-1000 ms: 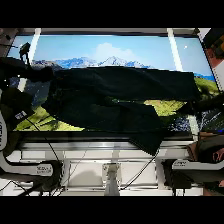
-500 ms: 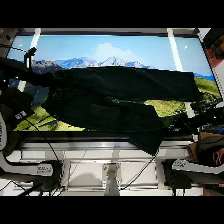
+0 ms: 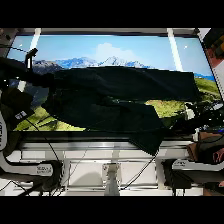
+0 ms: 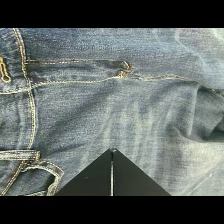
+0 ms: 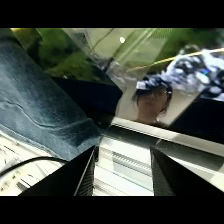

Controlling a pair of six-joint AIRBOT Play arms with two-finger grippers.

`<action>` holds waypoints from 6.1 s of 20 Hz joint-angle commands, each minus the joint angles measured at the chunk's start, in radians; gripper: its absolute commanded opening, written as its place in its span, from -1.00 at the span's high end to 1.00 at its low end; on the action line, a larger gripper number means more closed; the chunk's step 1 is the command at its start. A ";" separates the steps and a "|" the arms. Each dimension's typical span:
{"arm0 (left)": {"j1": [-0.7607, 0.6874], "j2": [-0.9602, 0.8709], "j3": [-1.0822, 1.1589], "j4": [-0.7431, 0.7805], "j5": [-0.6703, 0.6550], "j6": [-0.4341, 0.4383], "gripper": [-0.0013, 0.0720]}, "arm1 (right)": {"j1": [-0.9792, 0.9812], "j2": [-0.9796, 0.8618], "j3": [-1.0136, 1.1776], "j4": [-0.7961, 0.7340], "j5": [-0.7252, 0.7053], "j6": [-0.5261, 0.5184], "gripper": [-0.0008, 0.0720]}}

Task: Fold the clothes and pants, and hang the long-sleeved shirts on hangers.

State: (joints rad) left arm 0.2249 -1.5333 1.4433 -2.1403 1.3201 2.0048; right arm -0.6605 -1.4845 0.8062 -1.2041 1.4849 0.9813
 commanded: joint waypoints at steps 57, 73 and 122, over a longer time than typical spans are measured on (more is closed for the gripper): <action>0.031 0.018 -0.003 0.011 -0.085 -0.090 0.89 | 0.031 0.262 0.234 -0.415 -0.285 0.806 0.10; 0.102 0.681 -0.944 0.008 -0.515 -0.557 0.89 | -0.076 0.131 0.325 0.056 -0.365 0.483 0.74; -0.139 0.512 -0.904 -0.080 -0.834 -0.441 0.89 | -0.510 0.079 0.317 -0.122 -0.024 0.552 -0.07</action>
State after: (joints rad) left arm 0.1234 -1.0229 0.5385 -2.2242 0.4896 1.5570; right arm -1.1168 -1.3991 1.1233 -1.2465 1.4410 1.5154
